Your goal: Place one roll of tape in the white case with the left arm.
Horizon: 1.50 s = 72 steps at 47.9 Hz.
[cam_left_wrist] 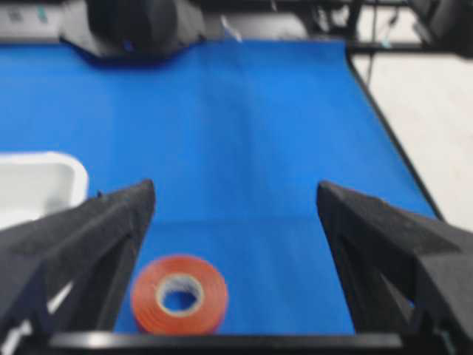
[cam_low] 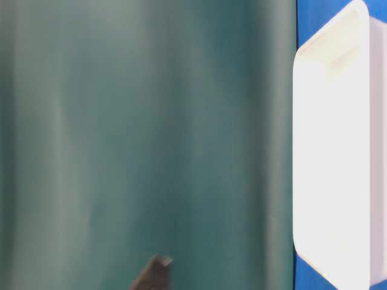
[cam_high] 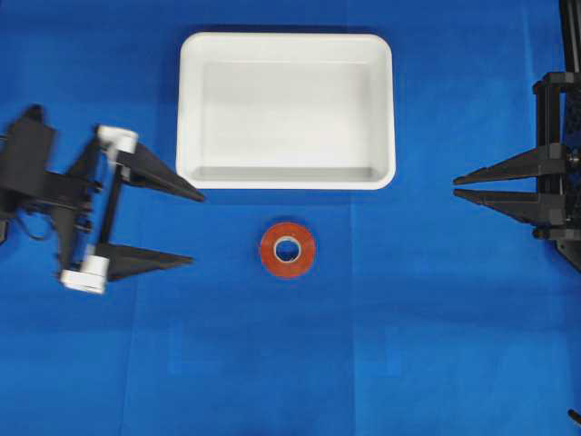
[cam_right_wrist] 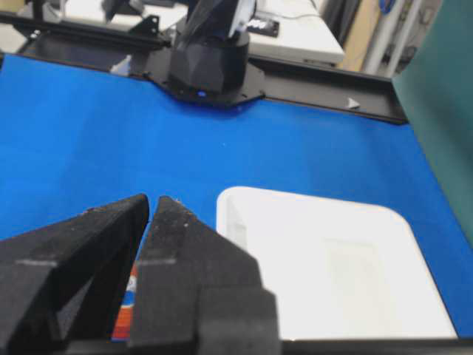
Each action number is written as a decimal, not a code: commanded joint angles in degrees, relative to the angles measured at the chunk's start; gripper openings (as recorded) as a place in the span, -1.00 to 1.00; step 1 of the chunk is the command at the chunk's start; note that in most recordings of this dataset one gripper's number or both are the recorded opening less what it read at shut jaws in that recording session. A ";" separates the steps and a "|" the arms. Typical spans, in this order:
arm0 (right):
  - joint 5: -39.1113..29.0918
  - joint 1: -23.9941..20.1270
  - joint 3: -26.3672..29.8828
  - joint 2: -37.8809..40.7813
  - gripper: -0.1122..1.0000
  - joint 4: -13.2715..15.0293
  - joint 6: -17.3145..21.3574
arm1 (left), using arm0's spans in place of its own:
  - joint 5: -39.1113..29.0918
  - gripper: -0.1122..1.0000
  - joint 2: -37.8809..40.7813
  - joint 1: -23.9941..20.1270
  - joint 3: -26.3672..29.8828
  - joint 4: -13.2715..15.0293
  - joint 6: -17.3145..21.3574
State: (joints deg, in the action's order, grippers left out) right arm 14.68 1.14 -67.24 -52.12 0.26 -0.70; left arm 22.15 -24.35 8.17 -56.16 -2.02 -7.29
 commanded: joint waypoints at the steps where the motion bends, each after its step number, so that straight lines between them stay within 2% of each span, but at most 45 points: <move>1: 0.18 0.53 1.23 0.70 -0.99 0.00 0.00 | -2.20 0.74 4.04 0.26 4.39 0.09 -0.70; 16: -0.70 1.05 1.05 1.32 -0.99 0.00 0.00 | -24.87 0.74 17.93 0.26 19.69 0.00 -1.58; 24: -0.70 1.14 1.05 1.67 -0.99 0.00 0.00 | -32.08 0.74 24.17 0.26 25.31 0.00 -1.67; 34: -0.79 1.23 0.79 2.72 -0.99 0.00 0.00 | -34.54 0.74 31.29 0.26 29.36 0.00 -1.67; 62: -1.41 1.23 0.62 3.96 -0.99 0.00 0.26 | -37.35 0.73 42.98 0.70 35.68 0.00 -1.76; 68: -1.67 1.23 0.62 3.96 -0.99 0.00 0.26 | -39.73 0.59 43.15 0.53 36.39 -0.18 -1.67; 72: -1.76 1.23 0.62 3.96 -0.99 0.00 0.26 | -42.63 0.24 42.98 0.26 37.71 -0.18 -1.67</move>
State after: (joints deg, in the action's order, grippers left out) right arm 12.74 2.29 -67.32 -48.43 0.26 -0.62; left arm -18.54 19.69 8.70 -20.48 -2.02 -8.96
